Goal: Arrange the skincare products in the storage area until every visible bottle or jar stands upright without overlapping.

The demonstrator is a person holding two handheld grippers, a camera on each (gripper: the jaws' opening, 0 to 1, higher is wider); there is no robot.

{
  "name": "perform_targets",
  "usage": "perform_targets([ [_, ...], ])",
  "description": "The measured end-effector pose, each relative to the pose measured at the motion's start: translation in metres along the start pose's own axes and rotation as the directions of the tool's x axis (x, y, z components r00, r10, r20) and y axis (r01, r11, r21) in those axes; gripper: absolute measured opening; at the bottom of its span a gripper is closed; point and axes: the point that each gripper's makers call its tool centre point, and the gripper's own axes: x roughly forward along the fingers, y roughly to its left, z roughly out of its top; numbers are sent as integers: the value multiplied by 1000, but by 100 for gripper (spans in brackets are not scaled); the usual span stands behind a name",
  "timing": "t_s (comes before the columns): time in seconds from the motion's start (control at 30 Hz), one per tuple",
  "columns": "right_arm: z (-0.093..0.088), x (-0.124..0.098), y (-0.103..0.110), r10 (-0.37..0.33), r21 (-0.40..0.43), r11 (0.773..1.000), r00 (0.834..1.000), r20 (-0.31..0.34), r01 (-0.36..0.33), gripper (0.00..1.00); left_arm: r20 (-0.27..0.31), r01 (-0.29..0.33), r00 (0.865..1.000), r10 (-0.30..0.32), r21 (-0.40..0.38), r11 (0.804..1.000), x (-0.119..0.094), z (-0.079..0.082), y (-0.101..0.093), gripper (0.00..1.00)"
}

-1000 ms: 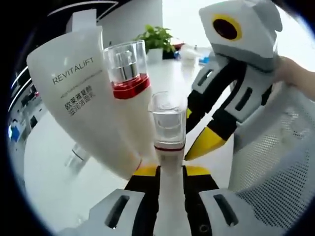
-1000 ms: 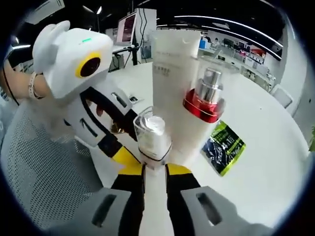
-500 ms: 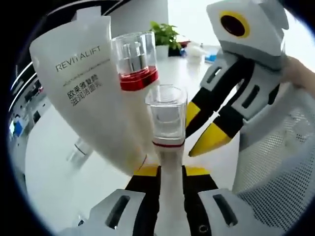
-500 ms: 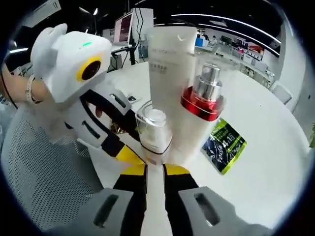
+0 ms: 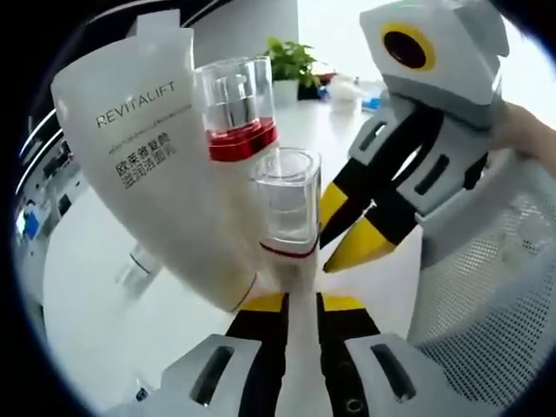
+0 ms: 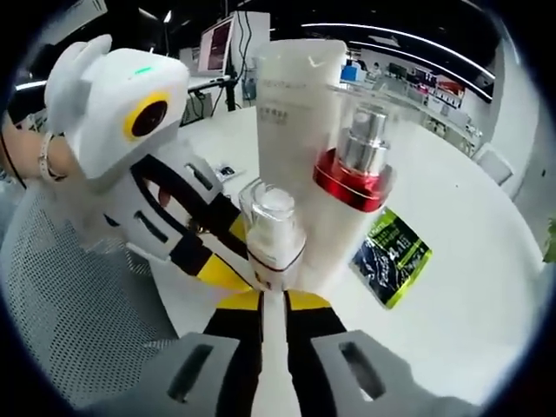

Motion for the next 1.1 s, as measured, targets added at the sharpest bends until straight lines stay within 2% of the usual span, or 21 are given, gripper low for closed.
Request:
perform_targets([
  [0.17,1,0,-1,0,22,1000,1000,9,-1,8,-5,-5,1000,5,7,1000,2,-3,1,7],
  [1.1,-1,1,-4,-23,-20,1000,1000,1,23,8,5,-11,1000,10,43,999,4,-2,4,5],
])
